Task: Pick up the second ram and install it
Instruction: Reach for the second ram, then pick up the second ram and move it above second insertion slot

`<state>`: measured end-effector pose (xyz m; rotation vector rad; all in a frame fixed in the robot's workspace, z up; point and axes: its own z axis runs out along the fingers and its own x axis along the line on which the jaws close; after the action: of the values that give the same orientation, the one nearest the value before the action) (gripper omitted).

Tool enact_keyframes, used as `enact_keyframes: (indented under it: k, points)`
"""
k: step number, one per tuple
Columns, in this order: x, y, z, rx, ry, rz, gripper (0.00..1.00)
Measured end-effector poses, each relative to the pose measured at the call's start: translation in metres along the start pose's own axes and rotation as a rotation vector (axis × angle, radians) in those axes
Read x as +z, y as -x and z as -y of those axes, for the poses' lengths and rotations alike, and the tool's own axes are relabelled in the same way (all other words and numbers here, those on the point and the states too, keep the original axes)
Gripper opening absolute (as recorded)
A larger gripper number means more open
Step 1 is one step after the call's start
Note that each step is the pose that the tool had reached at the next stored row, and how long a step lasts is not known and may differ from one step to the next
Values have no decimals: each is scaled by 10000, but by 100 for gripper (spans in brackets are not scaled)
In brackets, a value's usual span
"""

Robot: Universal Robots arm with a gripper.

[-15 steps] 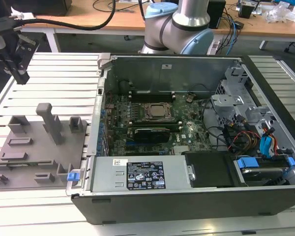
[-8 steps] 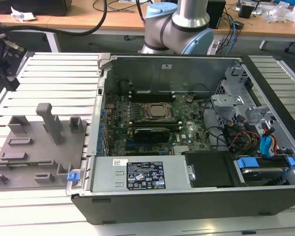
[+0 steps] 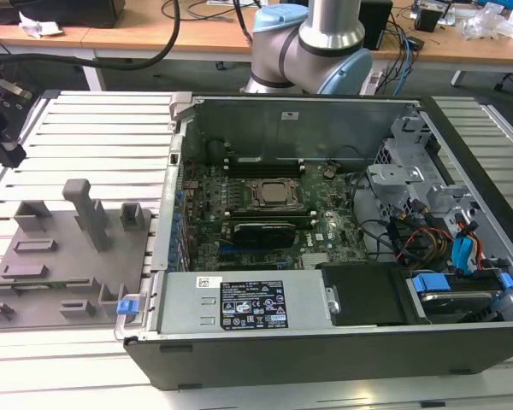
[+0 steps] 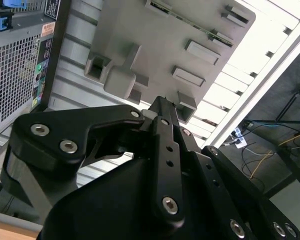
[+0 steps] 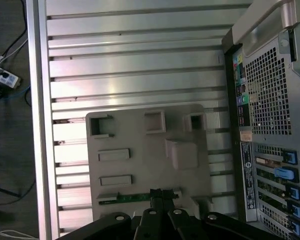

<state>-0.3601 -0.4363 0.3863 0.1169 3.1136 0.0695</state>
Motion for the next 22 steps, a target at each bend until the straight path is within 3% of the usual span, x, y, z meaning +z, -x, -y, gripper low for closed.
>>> enact_keyframes:
  k: [14,18,22]
  points:
    - [0,1,7,-2,0,0,11]
    - [0,0,7,-573,13,-26,11]
    - [0,1,8,-839,19,-38,11]
